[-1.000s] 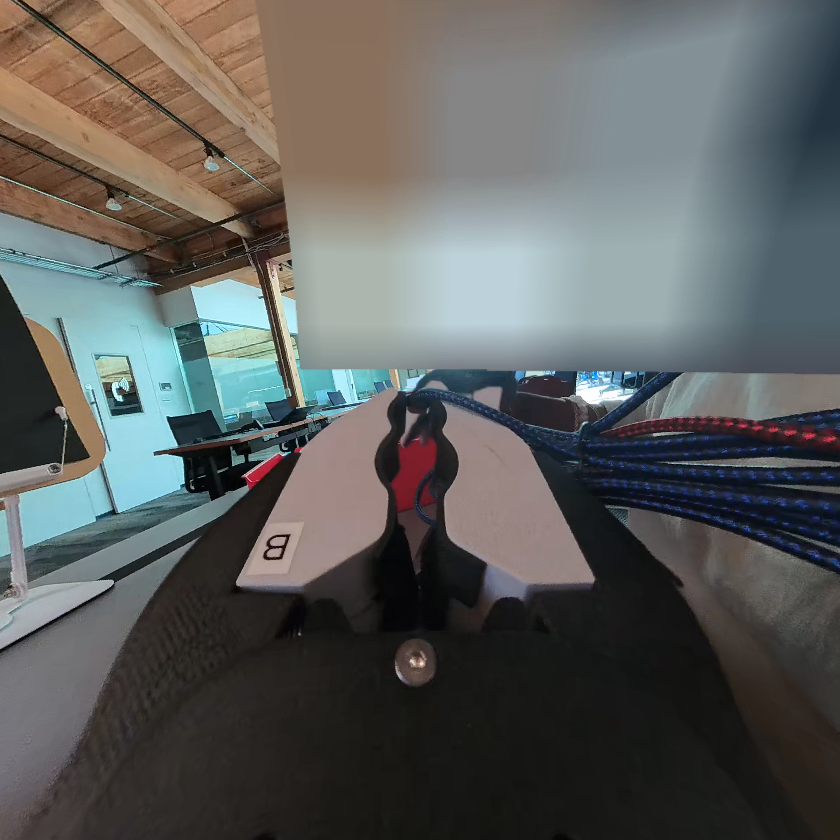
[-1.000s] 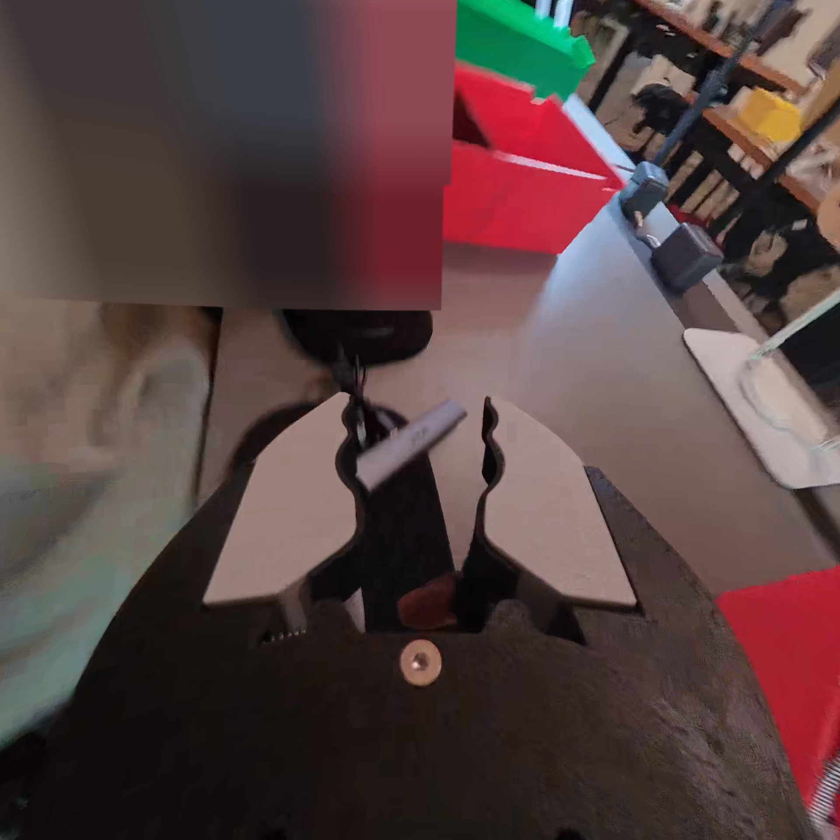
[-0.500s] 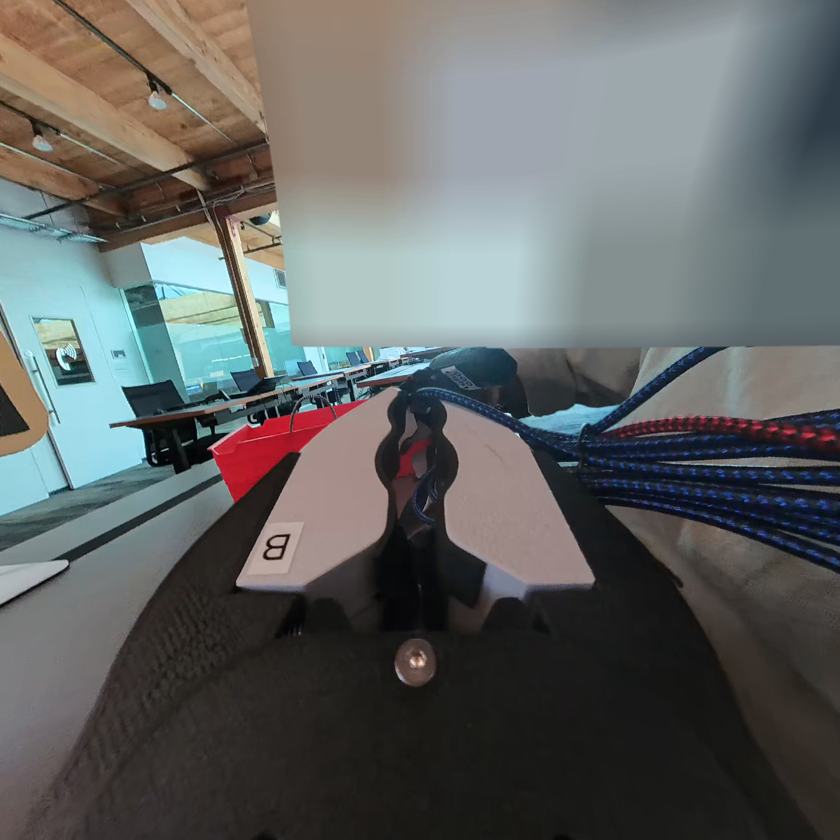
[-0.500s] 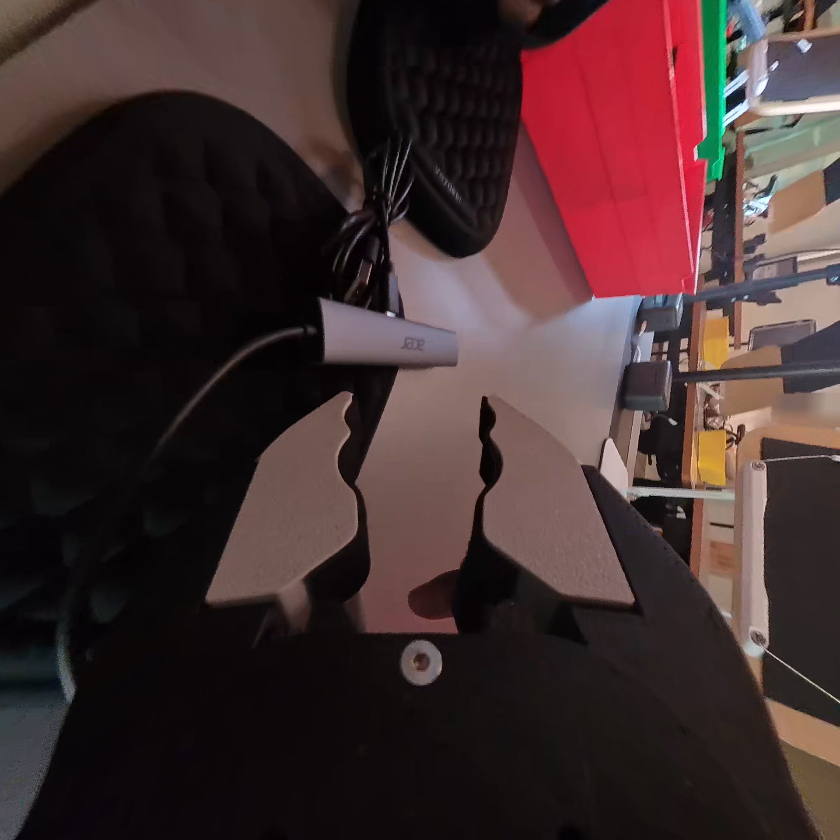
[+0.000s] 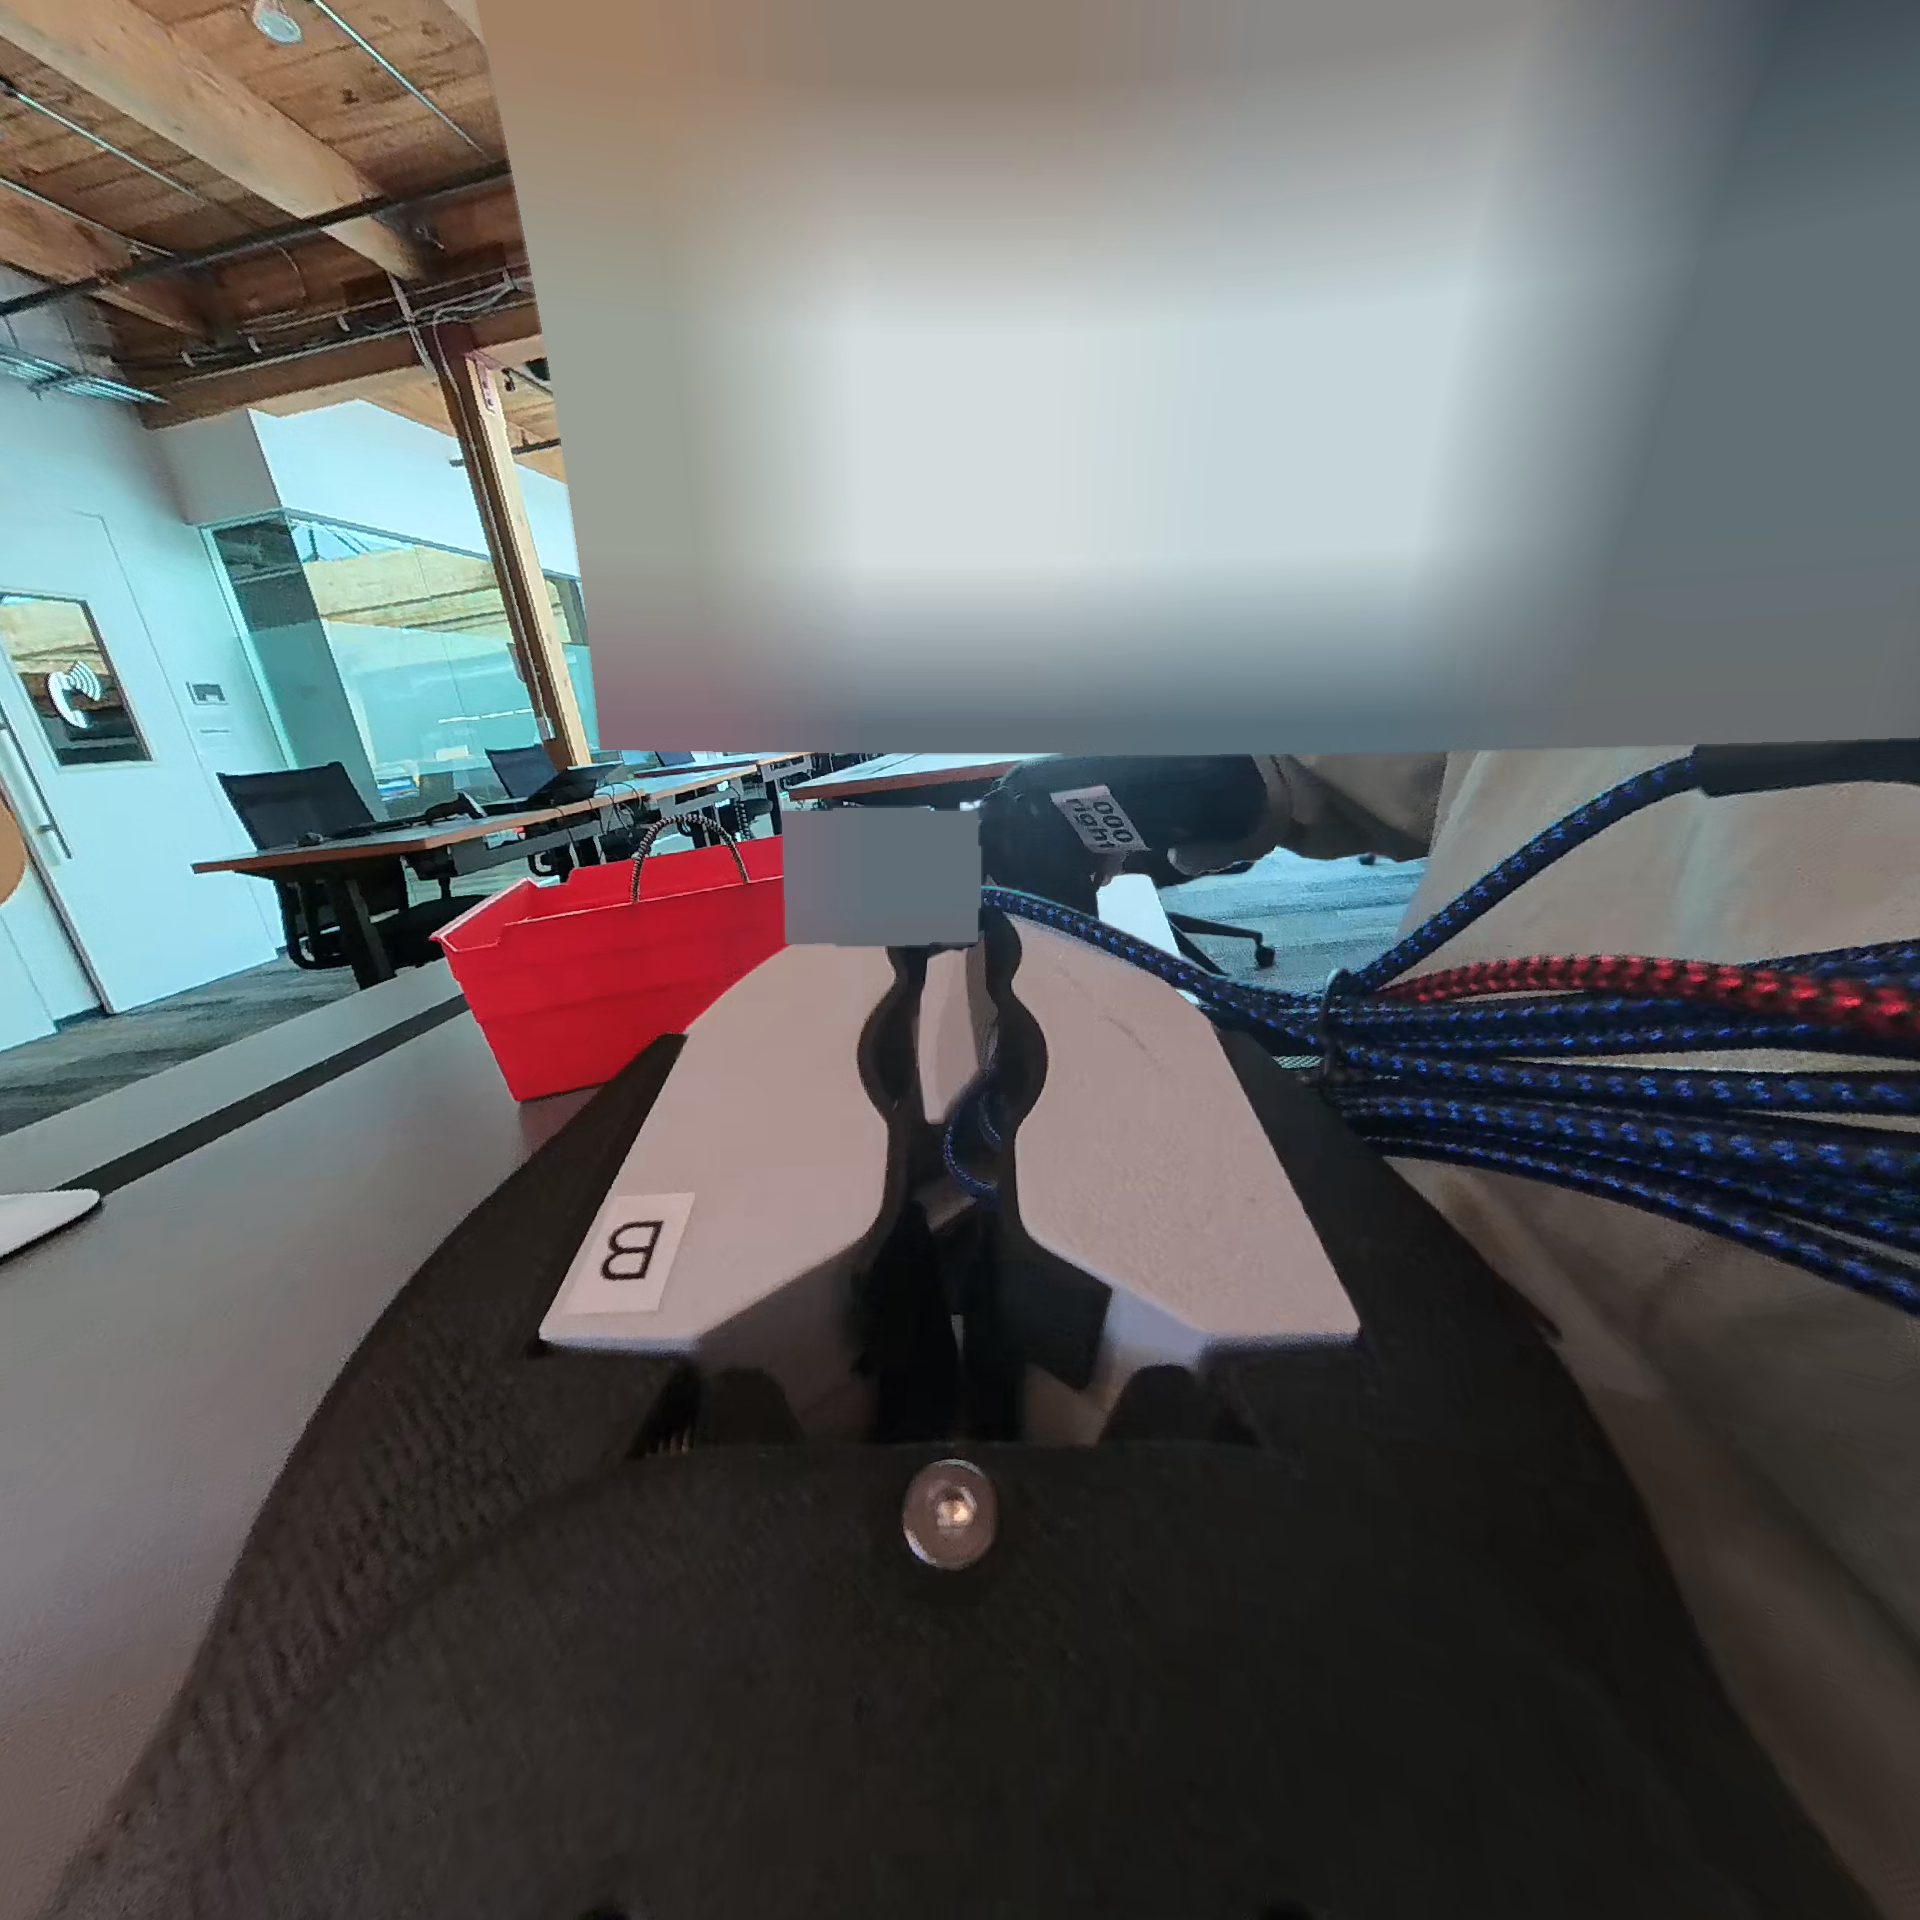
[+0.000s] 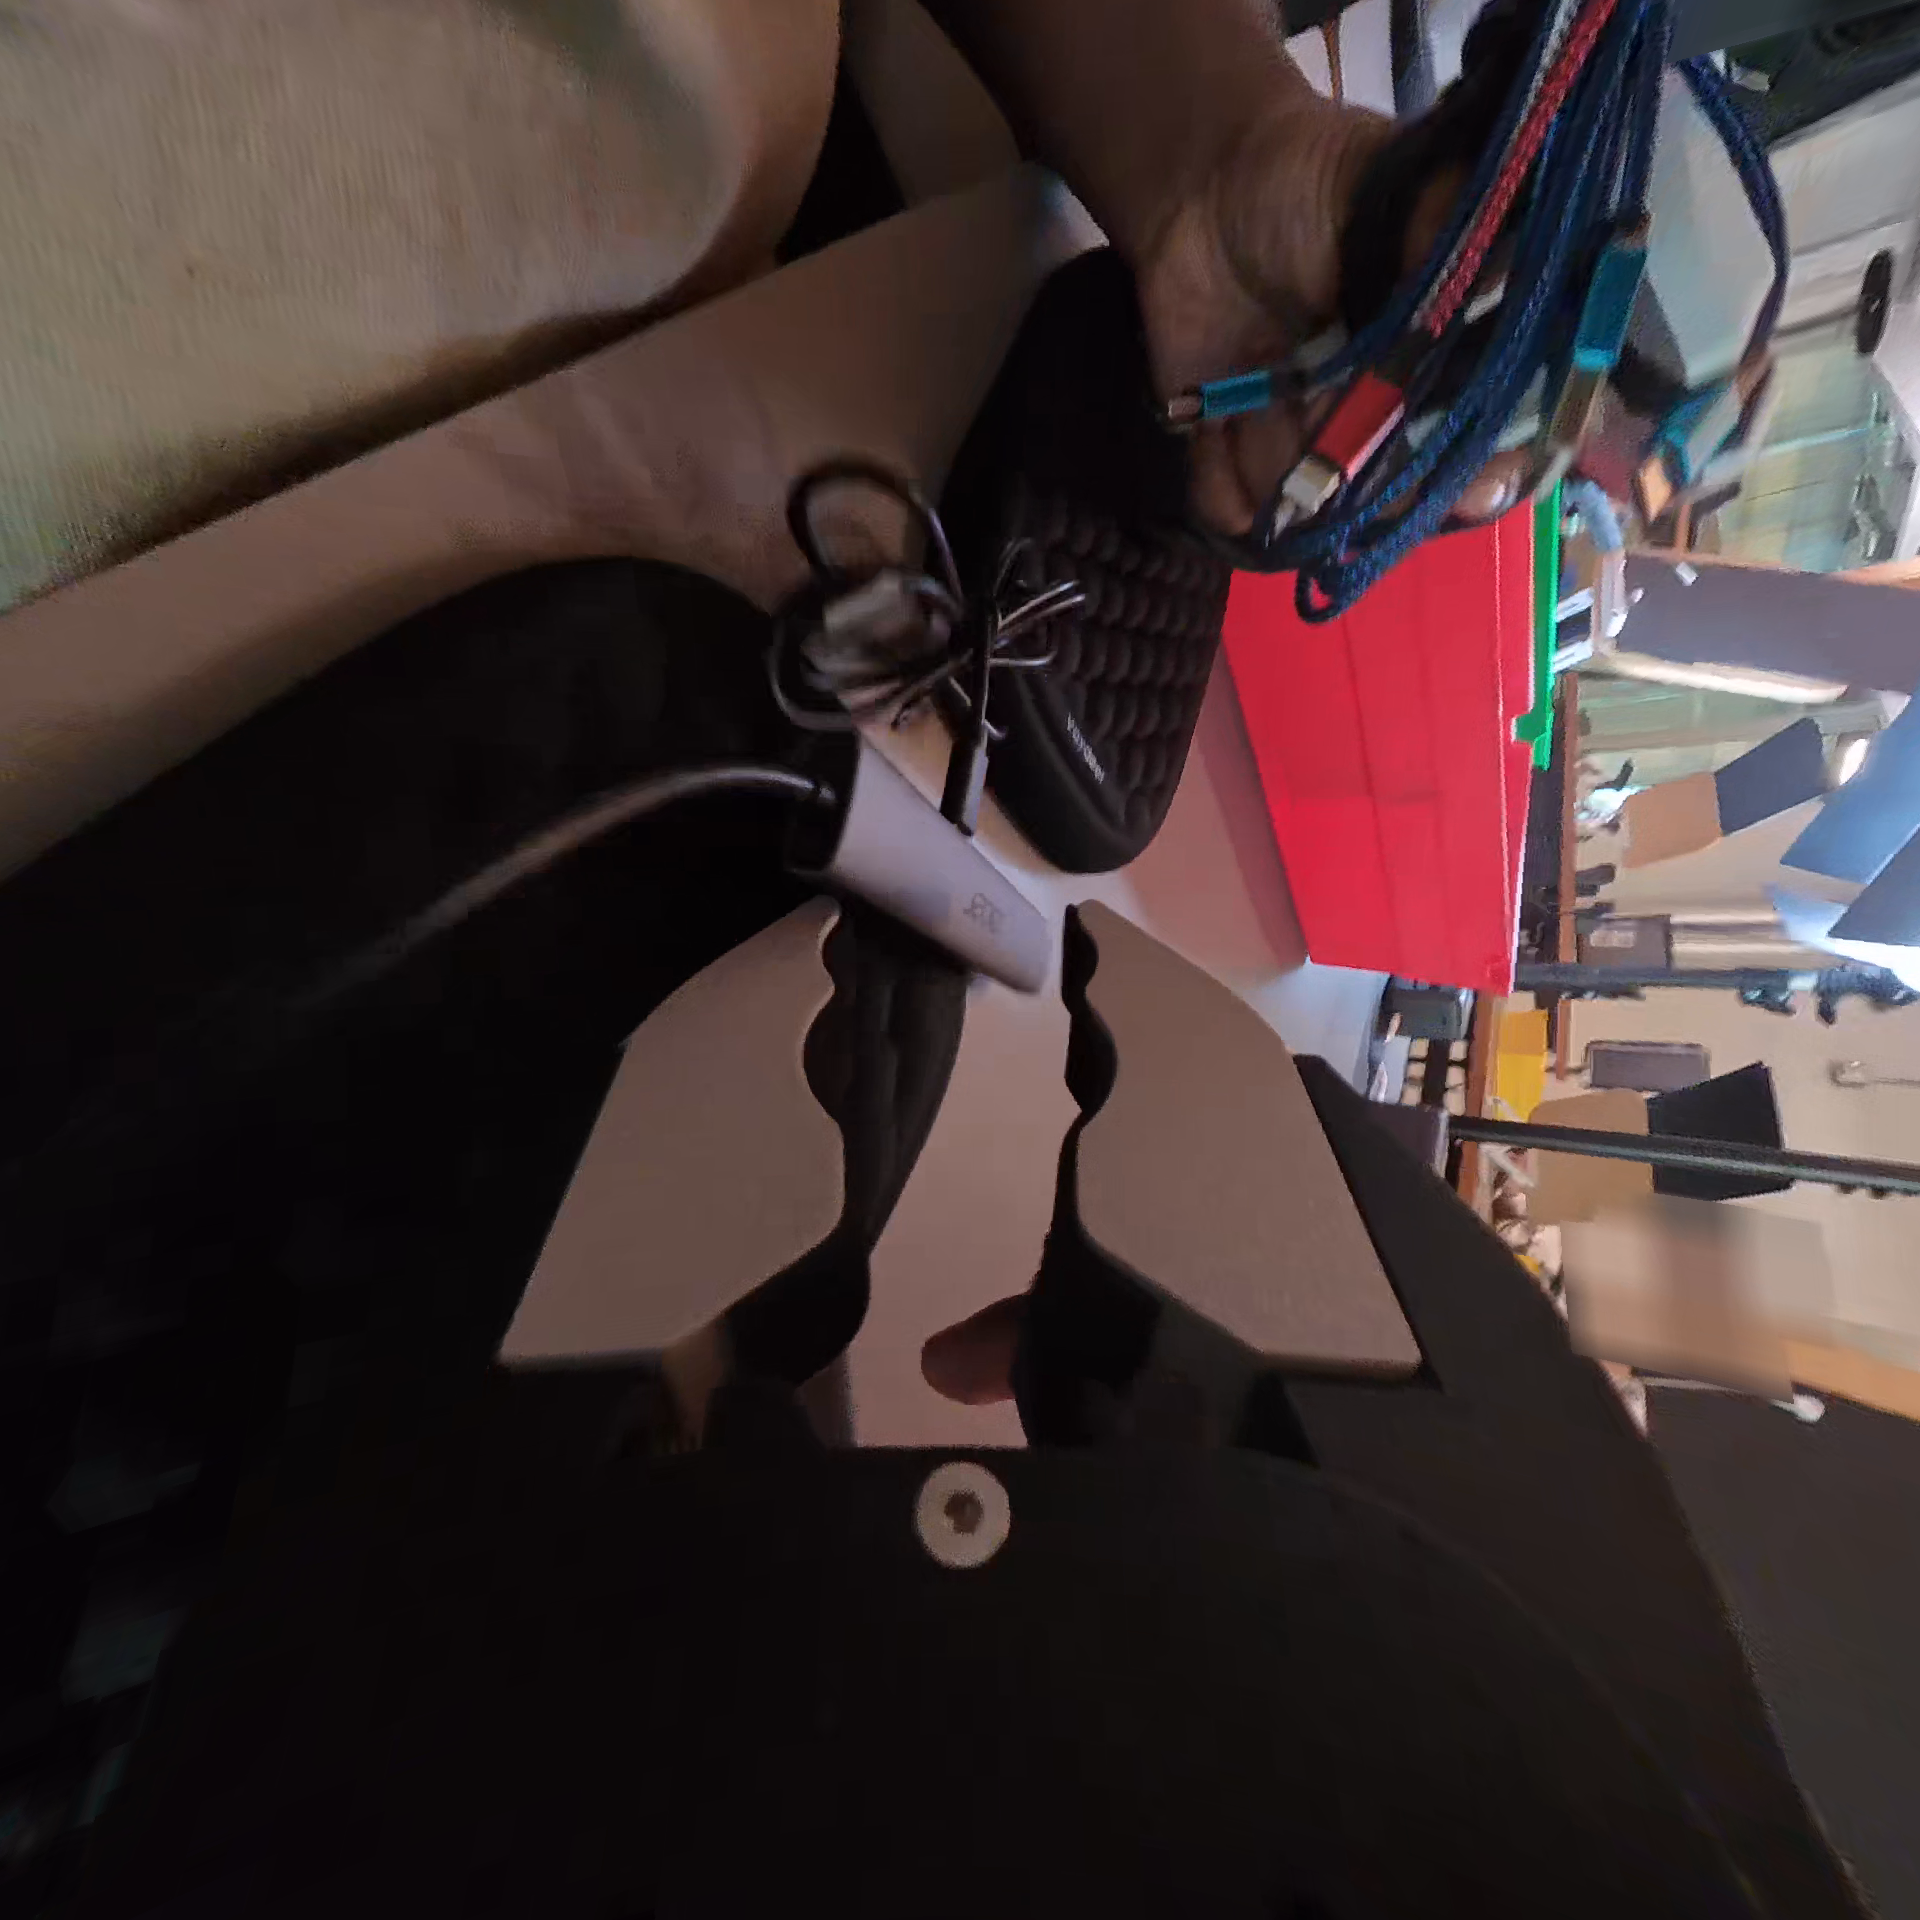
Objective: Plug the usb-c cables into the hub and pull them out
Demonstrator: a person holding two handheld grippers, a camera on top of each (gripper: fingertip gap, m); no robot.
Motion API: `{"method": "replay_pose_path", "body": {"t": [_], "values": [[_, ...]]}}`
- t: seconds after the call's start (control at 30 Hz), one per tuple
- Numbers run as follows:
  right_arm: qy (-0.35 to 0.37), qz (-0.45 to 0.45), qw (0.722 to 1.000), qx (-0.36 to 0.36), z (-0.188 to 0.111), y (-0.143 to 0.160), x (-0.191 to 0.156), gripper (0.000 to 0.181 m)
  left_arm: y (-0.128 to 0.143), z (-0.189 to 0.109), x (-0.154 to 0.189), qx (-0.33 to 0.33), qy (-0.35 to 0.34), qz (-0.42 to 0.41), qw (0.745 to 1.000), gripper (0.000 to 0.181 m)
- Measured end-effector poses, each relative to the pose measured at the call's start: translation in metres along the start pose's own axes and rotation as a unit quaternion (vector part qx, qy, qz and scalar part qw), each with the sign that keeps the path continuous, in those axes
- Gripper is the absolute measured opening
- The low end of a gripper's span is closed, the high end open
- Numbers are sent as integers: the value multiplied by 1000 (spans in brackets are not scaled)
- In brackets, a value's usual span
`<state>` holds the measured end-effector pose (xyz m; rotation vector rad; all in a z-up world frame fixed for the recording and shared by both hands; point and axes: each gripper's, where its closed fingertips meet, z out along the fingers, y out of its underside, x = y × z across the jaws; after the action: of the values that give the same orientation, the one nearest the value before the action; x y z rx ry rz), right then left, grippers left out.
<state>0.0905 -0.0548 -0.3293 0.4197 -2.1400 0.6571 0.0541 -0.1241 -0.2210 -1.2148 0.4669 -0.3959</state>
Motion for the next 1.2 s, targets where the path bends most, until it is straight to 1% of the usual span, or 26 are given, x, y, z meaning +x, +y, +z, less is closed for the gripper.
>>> {"method": "replay_pose_path", "body": {"t": [0.07,0.1,0.13,0.17,0.27,0.3,0.33,0.37,0.4,0.43,0.47,0.5,0.53,0.57,0.63,0.67,0.7,0.73,0.8,0.83,0.97,1.03,1.13,1.17,1.2], "values": [[6,-15,1000,12,9,-8,0,29,0,0,0,-1,0,-1,1000,9],[0,-16,1000,18,14,-12,-1,21,0,0,-1,1,-1,-2,1000,8],[-10,-21,1000,19,20,-14,-3,7,-1,-1,-1,4,-3,-1,1000,8],[-17,-28,999,19,25,-16,-5,0,-2,-2,-1,8,-6,0,1000,8],[-34,-13,999,11,35,-16,-2,0,-9,-7,-6,31,-26,3,999,9],[-41,31,999,-5,35,-9,3,0,-12,-9,-8,41,-35,8,999,8],[-58,116,991,-33,34,2,6,0,-15,-12,-11,50,-45,12,998,8],[-84,231,968,-56,31,12,8,16,-17,-14,-14,57,-56,13,997,8],[-119,360,923,-63,27,13,9,33,-19,-16,-16,63,-63,12,996,8],[-163,491,854,-51,24,3,9,45,-20,-17,-18,66,-67,10,996,8],[-212,601,770,-16,19,-16,13,53,-20,-18,-18,66,-70,11,995,8],[-254,677,691,22,12,-38,17,52,-21,-18,-18,67,-70,14,995,8],[-274,725,631,26,8,-48,19,50,-22,-19,-17,67,-69,17,995,8],[-278,755,594,18,7,-51,17,56,-22,-19,-16,68,-67,17,995,8],[-270,798,539,0,12,-51,12,61,-23,-19,-17,71,-65,12,995,8],[-261,813,520,-18,17,-47,9,67,-23,-19,-17,74,-65,8,995,8],[-256,816,517,-33,23,-44,6,67,-24,-20,-16,78,-64,7,995,8],[-250,814,522,-53,28,-40,4,58,-25,-20,-16,79,-64,11,995,8],[-237,810,528,-99,39,-35,0,49,-26,-23,-17,77,-71,21,994,8],[-230,802,537,-128,43,-33,-4,45,-27,-25,-18,79,-74,23,994,8],[-177,759,591,-209,49,-31,-14,42,-32,-32,-19,93,-78,23,992,8],[-164,736,612,-239,50,-33,-16,51,-35,-37,-19,100,-81,25,991,8],[-117,695,645,-294,55,-29,-18,45,-38,-40,-18,108,-81,28,990,8],[-87,677,661,-311,55,-21,-18,42,-39,-41,-17,108,-80,33,990,8],[-61,654,681,-325,54,-14,-18,35,-39,-41,-16,106,-79,39,990,8]]}}
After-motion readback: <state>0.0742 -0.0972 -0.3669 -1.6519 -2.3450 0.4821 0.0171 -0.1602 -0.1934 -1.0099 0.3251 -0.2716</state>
